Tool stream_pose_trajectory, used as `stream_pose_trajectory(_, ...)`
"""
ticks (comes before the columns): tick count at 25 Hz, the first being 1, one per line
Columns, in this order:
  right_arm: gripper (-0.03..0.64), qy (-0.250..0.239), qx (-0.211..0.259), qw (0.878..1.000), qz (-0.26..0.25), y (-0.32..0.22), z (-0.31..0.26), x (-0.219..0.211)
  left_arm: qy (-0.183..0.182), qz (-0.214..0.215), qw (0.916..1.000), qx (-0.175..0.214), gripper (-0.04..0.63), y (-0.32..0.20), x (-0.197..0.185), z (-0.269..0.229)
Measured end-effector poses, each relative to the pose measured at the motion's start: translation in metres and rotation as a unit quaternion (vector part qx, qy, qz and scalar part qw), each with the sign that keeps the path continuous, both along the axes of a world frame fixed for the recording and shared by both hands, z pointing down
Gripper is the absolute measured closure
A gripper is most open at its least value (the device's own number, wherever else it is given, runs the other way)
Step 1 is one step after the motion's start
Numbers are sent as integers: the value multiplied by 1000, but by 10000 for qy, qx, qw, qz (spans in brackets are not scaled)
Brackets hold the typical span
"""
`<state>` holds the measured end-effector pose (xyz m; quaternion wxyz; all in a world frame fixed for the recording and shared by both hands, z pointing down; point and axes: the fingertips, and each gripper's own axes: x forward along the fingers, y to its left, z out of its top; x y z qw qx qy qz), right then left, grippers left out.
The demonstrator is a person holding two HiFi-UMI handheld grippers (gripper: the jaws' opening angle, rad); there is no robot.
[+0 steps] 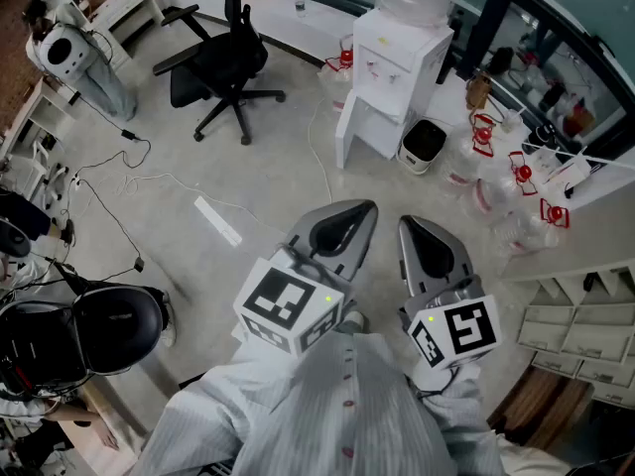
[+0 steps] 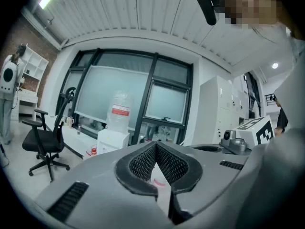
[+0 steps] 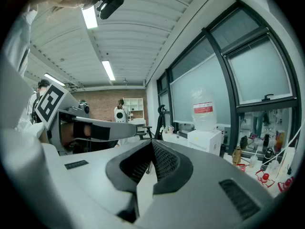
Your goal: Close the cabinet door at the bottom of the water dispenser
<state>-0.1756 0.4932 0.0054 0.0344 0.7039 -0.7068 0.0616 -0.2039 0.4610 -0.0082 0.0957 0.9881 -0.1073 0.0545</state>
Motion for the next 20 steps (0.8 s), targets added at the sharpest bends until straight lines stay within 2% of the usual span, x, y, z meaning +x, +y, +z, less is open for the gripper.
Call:
stream_pose_trajectory(14, 604, -104, 68, 9998, -122, 17, 6, 7, -5, -169, 9998, -50, 586, 14, 3, 6)
stream_pose_trajectory(20, 603, -148, -17, 9998, -124, 10, 14, 10, -31, -278, 9996, -96, 586, 2, 2, 11)
